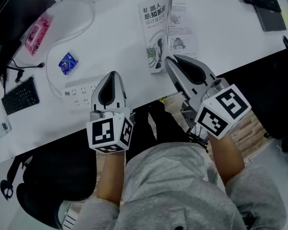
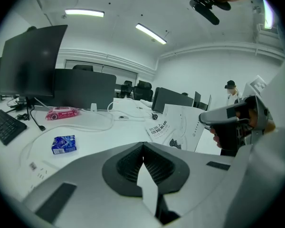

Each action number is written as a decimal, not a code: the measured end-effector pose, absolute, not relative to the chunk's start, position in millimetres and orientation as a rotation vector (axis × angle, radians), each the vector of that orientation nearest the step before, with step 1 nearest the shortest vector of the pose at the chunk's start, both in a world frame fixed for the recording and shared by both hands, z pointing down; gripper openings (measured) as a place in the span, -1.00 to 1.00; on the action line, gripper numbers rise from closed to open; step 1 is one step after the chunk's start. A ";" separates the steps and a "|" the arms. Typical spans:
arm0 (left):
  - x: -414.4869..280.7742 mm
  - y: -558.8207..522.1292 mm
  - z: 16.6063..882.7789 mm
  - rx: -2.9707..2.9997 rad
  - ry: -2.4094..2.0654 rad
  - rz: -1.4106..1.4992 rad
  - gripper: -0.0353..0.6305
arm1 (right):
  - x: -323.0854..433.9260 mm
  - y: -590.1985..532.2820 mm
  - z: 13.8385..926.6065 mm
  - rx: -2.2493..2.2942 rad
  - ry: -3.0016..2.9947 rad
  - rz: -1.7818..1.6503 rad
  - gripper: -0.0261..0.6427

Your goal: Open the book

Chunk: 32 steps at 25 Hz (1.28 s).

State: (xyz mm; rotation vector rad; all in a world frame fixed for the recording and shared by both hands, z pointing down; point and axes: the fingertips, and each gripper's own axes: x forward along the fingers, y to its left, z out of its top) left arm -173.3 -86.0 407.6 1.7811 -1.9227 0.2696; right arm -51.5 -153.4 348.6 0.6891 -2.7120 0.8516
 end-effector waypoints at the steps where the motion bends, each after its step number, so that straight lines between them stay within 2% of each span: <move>1: -176.2 -84.2 406.4 1.774 -1.929 0.262 -0.86 | -56.8 -152.8 347.8 0.675 -2.715 0.850 -0.79; 13: -221.8 -54.3 399.8 1.676 -1.994 0.217 -0.86 | -129.2 -127.5 352.0 0.488 -2.708 0.818 -0.79; 23: -252.7 -39.8 402.1 1.596 -2.043 0.172 -0.86 | -182.2 -95.1 397.8 0.370 -2.644 0.763 -0.79; 32: -260.7 -38.5 409.1 1.553 -2.054 0.166 -0.86 | -201.9 -90.7 451.2 0.321 -2.499 0.943 -0.79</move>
